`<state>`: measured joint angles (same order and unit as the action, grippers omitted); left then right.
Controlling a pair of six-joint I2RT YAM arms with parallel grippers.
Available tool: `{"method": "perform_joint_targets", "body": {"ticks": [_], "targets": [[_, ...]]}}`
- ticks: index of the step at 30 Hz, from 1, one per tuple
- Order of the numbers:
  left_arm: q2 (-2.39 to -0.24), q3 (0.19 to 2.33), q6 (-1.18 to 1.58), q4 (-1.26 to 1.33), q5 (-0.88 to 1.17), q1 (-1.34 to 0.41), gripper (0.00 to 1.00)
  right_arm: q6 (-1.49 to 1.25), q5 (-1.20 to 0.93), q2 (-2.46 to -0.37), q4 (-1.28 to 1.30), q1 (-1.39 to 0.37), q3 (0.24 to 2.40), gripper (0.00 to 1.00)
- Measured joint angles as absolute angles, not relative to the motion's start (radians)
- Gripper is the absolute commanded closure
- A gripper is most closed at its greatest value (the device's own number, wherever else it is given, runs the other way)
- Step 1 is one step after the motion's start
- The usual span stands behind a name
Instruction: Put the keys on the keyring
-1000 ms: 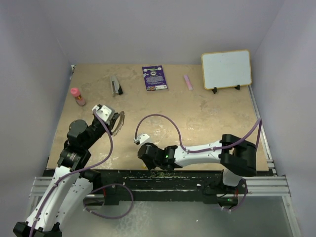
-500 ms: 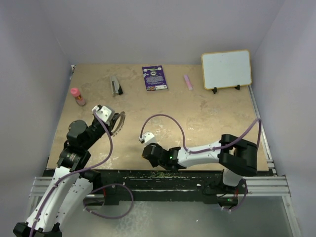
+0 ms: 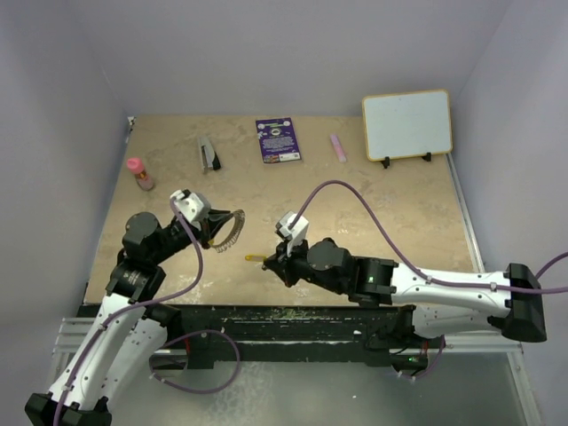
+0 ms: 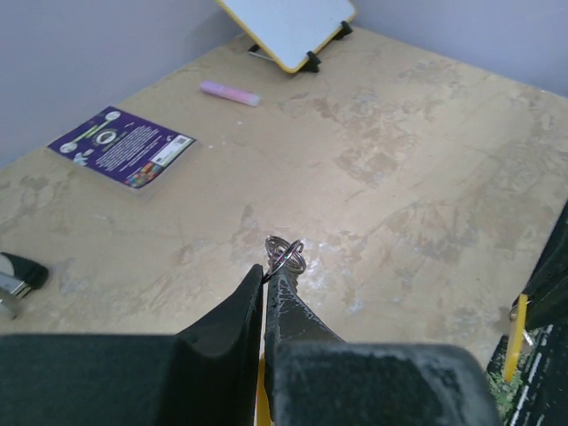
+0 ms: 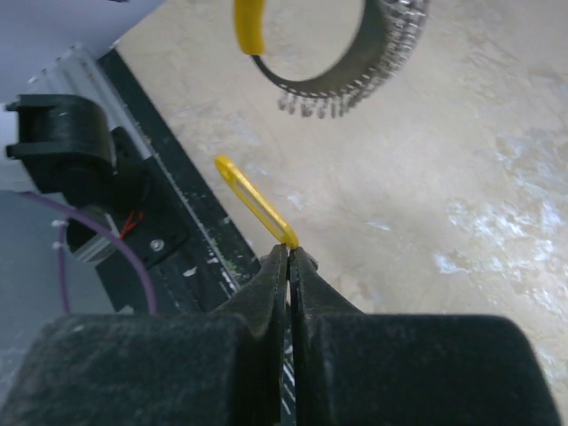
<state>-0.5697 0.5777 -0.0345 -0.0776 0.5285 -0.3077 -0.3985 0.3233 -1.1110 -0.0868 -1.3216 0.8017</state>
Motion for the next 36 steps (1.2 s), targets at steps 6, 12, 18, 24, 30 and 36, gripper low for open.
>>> {"method": "perform_joint_targets", "body": {"ticks": [6, 12, 18, 24, 30, 36], "targets": [[-0.576, 0.578, -0.009, -0.054, 0.679, -0.308, 0.97, -0.349, 0.237, -1.183, -0.065, -1.325, 0.878, 1.0], [-0.576, 0.578, -0.004, -0.069, 0.808, -0.308, 0.97, -0.32, 0.216, -1.213, -0.068, -1.328, 0.882, 1.0], [-0.58, 0.578, -0.012, -0.101, 0.896, -0.309, 0.97, -0.28, 0.219, -1.169, -0.102, -1.328, 0.882, 1.0], [-0.583, 0.578, -0.021, -0.11, 0.948, -0.318, 0.97, -0.232, 0.221, -1.182, -0.119, -1.328, 0.914, 1.0], [-0.583, 0.578, -0.039, -0.146, 0.952, -0.327, 0.97, -0.19, 0.219, -1.217, -0.135, -1.329, 0.95, 1.0], [-0.583, 0.578, -0.041, -0.152, 0.967, -0.329, 0.97, -0.161, 0.257, -1.217, -0.144, -1.33, 0.953, 1.0]]}}
